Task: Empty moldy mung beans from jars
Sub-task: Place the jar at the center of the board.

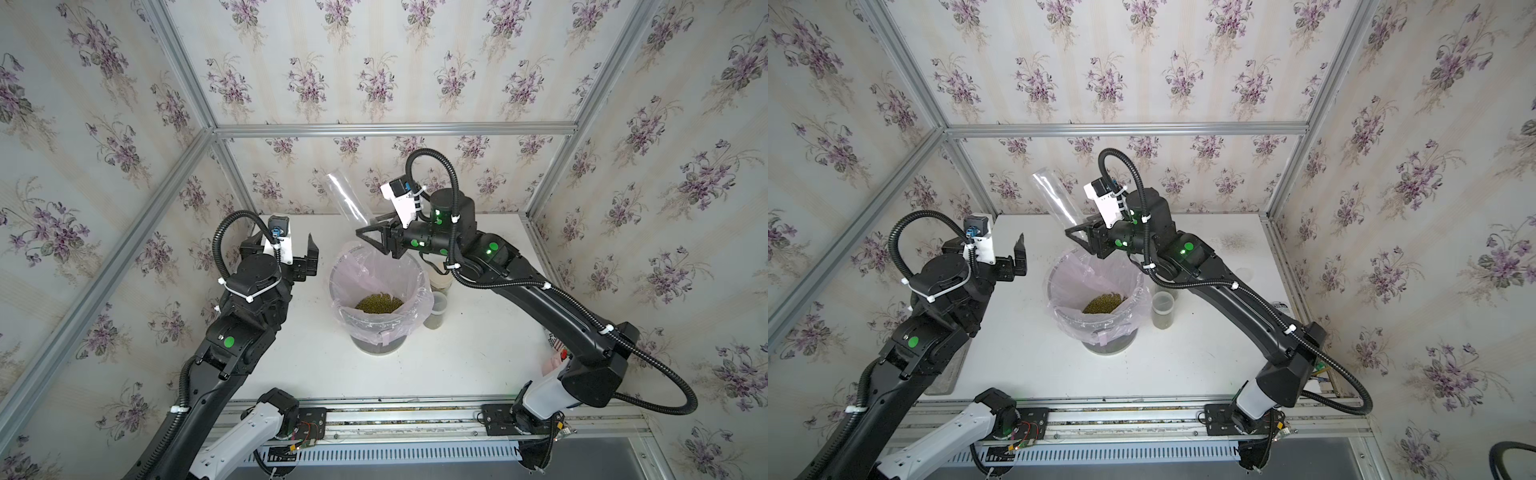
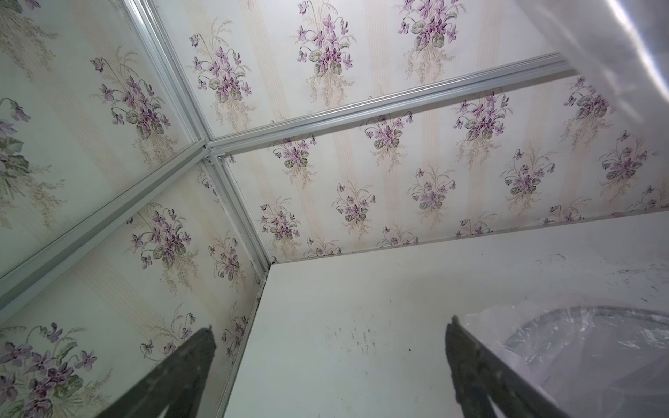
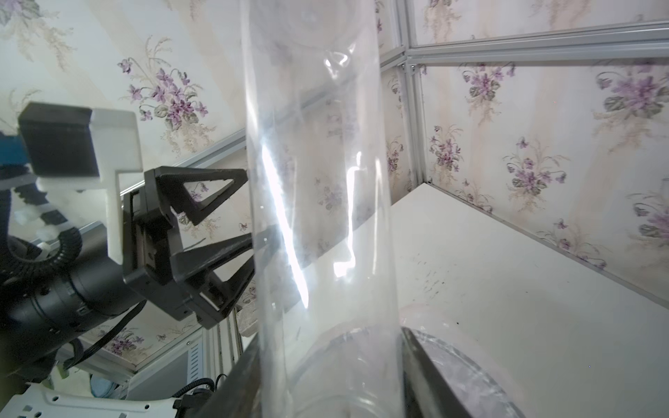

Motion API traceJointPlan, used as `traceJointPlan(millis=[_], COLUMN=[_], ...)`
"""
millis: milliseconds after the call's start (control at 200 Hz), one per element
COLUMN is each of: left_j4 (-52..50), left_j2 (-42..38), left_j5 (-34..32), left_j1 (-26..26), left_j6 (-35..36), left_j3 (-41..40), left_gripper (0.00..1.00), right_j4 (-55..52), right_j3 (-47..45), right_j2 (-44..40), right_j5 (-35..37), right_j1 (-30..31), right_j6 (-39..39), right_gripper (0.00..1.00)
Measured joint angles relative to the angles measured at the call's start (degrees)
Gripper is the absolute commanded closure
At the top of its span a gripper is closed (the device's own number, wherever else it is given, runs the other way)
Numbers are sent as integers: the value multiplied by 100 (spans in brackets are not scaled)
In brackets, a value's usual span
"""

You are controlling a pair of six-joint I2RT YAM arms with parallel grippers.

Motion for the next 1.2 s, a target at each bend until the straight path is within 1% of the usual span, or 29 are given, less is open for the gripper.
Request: traceJointPlan(millis=[125, 245, 435, 655, 724, 839, 1064, 1199], left_j4=[9, 50, 151, 291, 295, 358, 452, 507], left_j2=[-22, -83, -146, -201, -205, -229, -254, -232], left_j5=[2, 4, 7, 15, 24, 35, 63, 81], left_j1=[-2, -2, -2, -2, -2, -2, 0, 0], left_j6=[44, 48, 155, 195, 195, 216, 240, 240], left_j3=[-90, -164, -297, -468, -516, -560, -673, -680], left_gripper=[0, 0, 0, 0, 0, 0, 0, 0], right_j4=[-527, -949, -1279, -1451, -1484, -1493, -1447, -1445], right_j3=[313, 306, -214, -811, -988, -1156, -1139, -1174], right_j2=[20, -44, -452, -730, -756, -756, -743, -743], right_j5=[181, 474, 599, 599, 599, 531, 470, 588], right_j1=[-535, -1117, -2404, -3265, -3412, -3464, -3499, -3565], right_j6=[4, 2, 166, 173, 192, 197, 280, 240], right_gripper=[79, 79, 79, 78, 78, 78, 78, 78])
